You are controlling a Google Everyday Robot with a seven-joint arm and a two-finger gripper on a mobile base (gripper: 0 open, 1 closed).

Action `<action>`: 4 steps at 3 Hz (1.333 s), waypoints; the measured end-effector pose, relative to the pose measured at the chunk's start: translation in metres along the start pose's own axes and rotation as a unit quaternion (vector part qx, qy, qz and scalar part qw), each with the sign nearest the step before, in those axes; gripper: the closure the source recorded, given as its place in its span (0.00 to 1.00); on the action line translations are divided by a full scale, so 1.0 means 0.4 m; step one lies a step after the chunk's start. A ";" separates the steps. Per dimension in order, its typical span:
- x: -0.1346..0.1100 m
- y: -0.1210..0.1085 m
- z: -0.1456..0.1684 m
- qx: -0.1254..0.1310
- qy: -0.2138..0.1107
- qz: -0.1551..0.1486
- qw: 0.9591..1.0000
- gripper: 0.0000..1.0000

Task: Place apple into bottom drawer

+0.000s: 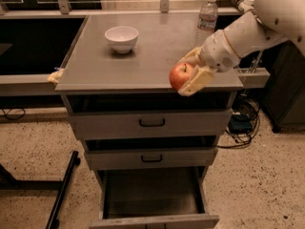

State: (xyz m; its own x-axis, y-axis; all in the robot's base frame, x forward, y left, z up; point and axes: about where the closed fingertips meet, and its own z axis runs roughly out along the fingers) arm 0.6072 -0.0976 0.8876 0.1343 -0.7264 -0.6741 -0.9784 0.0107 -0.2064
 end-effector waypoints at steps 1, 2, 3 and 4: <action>0.006 0.167 -0.082 0.004 -0.012 -0.027 1.000 1.00; 0.108 0.290 -0.041 -0.005 -0.002 -0.017 1.000 1.00; 0.224 0.317 0.067 -0.022 0.023 0.005 0.999 1.00; 0.286 0.297 0.178 -0.044 0.048 0.011 0.998 1.00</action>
Offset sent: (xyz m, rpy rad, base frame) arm -0.1585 -0.0658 -0.1207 -0.0351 0.0375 0.0049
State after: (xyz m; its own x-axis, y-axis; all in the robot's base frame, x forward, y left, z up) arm 0.5177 -0.1303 0.7355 0.1006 -0.7898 -0.6051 -0.9916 -0.0300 -0.1257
